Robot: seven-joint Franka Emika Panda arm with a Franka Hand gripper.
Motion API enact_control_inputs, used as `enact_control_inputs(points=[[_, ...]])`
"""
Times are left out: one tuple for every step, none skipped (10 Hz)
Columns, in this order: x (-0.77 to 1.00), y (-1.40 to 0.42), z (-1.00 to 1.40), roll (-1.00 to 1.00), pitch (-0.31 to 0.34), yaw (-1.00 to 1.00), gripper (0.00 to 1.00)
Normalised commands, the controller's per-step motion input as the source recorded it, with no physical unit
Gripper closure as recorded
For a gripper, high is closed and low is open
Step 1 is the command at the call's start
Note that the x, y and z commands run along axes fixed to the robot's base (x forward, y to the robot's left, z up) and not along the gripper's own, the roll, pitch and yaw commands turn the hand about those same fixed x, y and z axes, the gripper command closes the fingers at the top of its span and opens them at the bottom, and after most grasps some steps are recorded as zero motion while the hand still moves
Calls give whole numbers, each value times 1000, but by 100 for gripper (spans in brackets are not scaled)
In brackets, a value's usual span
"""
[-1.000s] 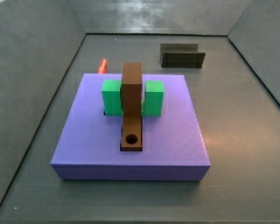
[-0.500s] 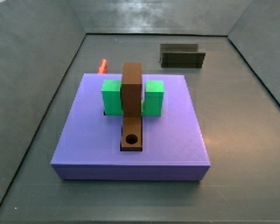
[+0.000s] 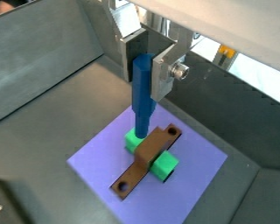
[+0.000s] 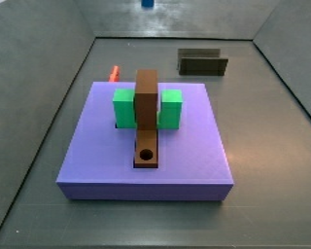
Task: Pick up the blue object. Move up. Place the blue object on the fixture. Regrasp the blue object. Move to above the board. Insert the blue object.
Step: Insert the blue object.
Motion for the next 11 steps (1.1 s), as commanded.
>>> enact_control_inputs(points=[[0,-500,-291,-353,-61,89,100],[0,-531,-306,-343,-61,100,100],[0,-569,-374,-309,-64,106,100],[23,-629,-526,-210,-86,123,100],[86,-569,-751,-10,-176,71,100],[123,-480,-809,29,-147,69,100],[46,-309,-757,173,-116,40,100],[0,-229,-720,251,-96,0,100],[0,-186,-640,336,-60,0,100],[0,-177,-434,231,-29,6,100],[0,-123,-280,16,-26,26,100]])
